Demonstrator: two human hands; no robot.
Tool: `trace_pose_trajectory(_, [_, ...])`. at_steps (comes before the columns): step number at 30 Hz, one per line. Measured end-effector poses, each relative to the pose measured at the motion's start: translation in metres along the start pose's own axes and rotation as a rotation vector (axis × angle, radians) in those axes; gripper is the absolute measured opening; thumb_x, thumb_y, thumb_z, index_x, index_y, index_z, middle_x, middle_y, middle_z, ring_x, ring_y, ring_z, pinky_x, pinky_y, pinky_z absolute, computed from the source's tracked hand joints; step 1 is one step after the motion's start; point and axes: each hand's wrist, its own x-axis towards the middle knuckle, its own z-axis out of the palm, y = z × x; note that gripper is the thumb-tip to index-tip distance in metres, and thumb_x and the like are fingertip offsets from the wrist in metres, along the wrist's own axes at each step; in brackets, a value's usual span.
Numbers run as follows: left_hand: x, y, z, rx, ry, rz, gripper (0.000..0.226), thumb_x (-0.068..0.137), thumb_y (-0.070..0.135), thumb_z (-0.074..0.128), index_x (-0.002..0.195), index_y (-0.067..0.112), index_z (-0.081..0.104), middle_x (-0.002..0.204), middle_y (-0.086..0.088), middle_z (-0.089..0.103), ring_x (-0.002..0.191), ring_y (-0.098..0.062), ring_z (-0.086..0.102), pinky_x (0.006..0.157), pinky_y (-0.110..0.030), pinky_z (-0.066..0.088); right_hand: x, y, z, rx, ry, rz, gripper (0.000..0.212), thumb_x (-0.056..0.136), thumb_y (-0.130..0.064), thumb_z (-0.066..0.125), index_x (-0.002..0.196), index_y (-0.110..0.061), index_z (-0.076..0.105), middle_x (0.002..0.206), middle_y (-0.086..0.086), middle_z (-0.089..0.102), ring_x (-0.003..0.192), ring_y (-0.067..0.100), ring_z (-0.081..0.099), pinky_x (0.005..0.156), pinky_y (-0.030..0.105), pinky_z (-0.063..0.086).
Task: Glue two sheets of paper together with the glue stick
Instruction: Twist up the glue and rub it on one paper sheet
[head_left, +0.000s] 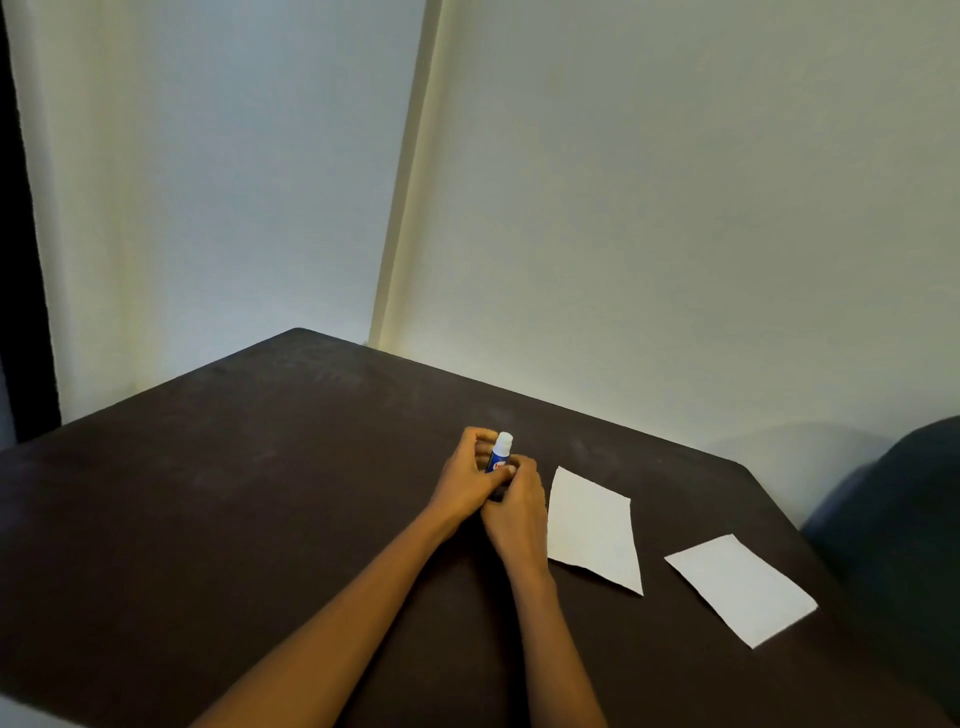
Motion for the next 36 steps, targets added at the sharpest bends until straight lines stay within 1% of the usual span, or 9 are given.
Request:
trace_pose_trajectory(4, [-0.008, 0.005, -0.004, -0.02, 0.039, 0.01, 0.068, 0.077, 0.019, 0.074, 0.132, 0.019, 0.034, 0.121, 0.003, 0.046, 0.111, -0.01, 0.046, 0.091, -0.022, 0.04, -0.008, -0.001, -0.012, 0.052, 0.014, 0.01, 0.058, 0.087, -0.016, 0.058, 0.139, -0.014, 0.031, 0.138, 0.006, 0.04, 0.125, 0.022, 0.045, 0.099, 0.036, 0.044])
trace_pose_trajectory(8, [-0.03, 0.019, -0.004, 0.098, 0.279, 0.255, 0.019, 0.087, 0.025, 0.062, 0.094, 0.02, 0.045, 0.095, -0.001, 0.052, 0.087, -0.015, 0.053, 0.077, -0.033, 0.049, -0.011, 0.011, -0.048, -0.116, 0.247, 0.008, 0.043, 0.084, -0.009, 0.054, 0.125, -0.016, 0.046, 0.122, 0.005, 0.05, 0.116, 0.023, 0.049, 0.092, 0.037, 0.04])
trace_pose_trajectory(11, [-0.053, 0.026, 0.005, 0.235, 0.113, 0.388, 0.014, 0.094, 0.023, 0.047, 0.082, 0.019, 0.041, 0.076, 0.002, 0.046, 0.065, -0.01, 0.044, 0.061, -0.027, 0.041, -0.015, 0.034, -0.076, -0.303, 0.24, 0.109, 0.036, 0.088, -0.013, 0.052, 0.124, -0.016, 0.047, 0.124, 0.007, 0.051, 0.116, 0.024, 0.048, 0.094, 0.038, 0.039])
trace_pose_trajectory(14, [-0.069, 0.031, 0.031, 0.175, -0.067, 0.175, 0.008, 0.097, 0.025, 0.042, 0.1, 0.018, 0.044, 0.094, 0.0, 0.052, 0.086, -0.012, 0.052, 0.07, -0.014, 0.041, -0.024, 0.054, -0.088, -0.413, 0.173, 0.179, 0.036, 0.091, -0.018, 0.048, 0.127, -0.014, 0.044, 0.128, 0.009, 0.05, 0.116, 0.025, 0.049, 0.094, 0.037, 0.043])
trace_pose_trajectory(17, [-0.07, 0.036, 0.06, 0.108, -0.092, -0.204, 0.044, 0.096, 0.029, 0.042, 0.136, 0.015, 0.03, 0.139, -0.006, 0.038, 0.129, -0.02, 0.039, 0.099, -0.027, 0.035, -0.027, 0.059, -0.088, -0.397, 0.145, 0.187, 0.036, 0.093, -0.02, 0.047, 0.129, -0.012, 0.043, 0.129, 0.01, 0.051, 0.116, 0.026, 0.05, 0.095, 0.036, 0.043])
trace_pose_trajectory(23, [-0.051, 0.066, 0.084, -0.203, 0.064, -0.581, 0.052, 0.088, 0.012, 0.053, 0.133, 0.006, 0.027, 0.134, -0.016, 0.043, 0.113, -0.027, 0.05, 0.08, -0.034, 0.048, -0.028, 0.063, -0.087, -0.378, 0.112, 0.178, 0.036, 0.093, -0.018, 0.045, 0.128, -0.014, 0.043, 0.13, 0.008, 0.052, 0.119, 0.024, 0.047, 0.099, 0.036, 0.041])
trace_pose_trajectory(26, [-0.046, 0.072, 0.087, -0.232, 0.05, -0.636, 0.053, 0.087, 0.008, 0.055, 0.132, 0.005, 0.029, 0.121, -0.018, 0.051, 0.1, -0.026, 0.057, 0.067, -0.031, 0.051, -0.028, 0.065, -0.088, -0.336, 0.114, 0.168, 0.035, 0.092, -0.018, 0.046, 0.128, -0.013, 0.044, 0.13, 0.009, 0.052, 0.118, 0.024, 0.048, 0.098, 0.036, 0.041])
trace_pose_trajectory(31, [-0.048, 0.07, 0.086, 0.008, -0.064, -0.475, 0.032, 0.088, 0.006, 0.057, 0.119, 0.005, 0.054, 0.126, -0.015, 0.057, 0.107, -0.025, 0.057, 0.087, -0.033, 0.05, -0.03, 0.067, -0.093, -0.017, 0.256, 0.176, 0.033, 0.093, -0.016, 0.048, 0.126, -0.012, 0.044, 0.129, 0.012, 0.047, 0.114, 0.027, 0.049, 0.093, 0.039, 0.044])
trace_pose_trajectory(36, [-0.072, 0.066, 0.056, 0.01, -0.201, -0.402, 0.044, 0.087, 0.012, 0.06, 0.126, 0.015, 0.04, 0.133, -0.009, 0.049, 0.104, -0.017, 0.055, 0.077, -0.027, 0.051, -0.032, 0.06, -0.104, 0.514, 0.233, 0.409, 0.055, 0.094, -0.031, 0.053, 0.142, -0.022, 0.027, 0.135, 0.009, 0.047, 0.117, 0.027, 0.051, 0.094, 0.04, 0.046])
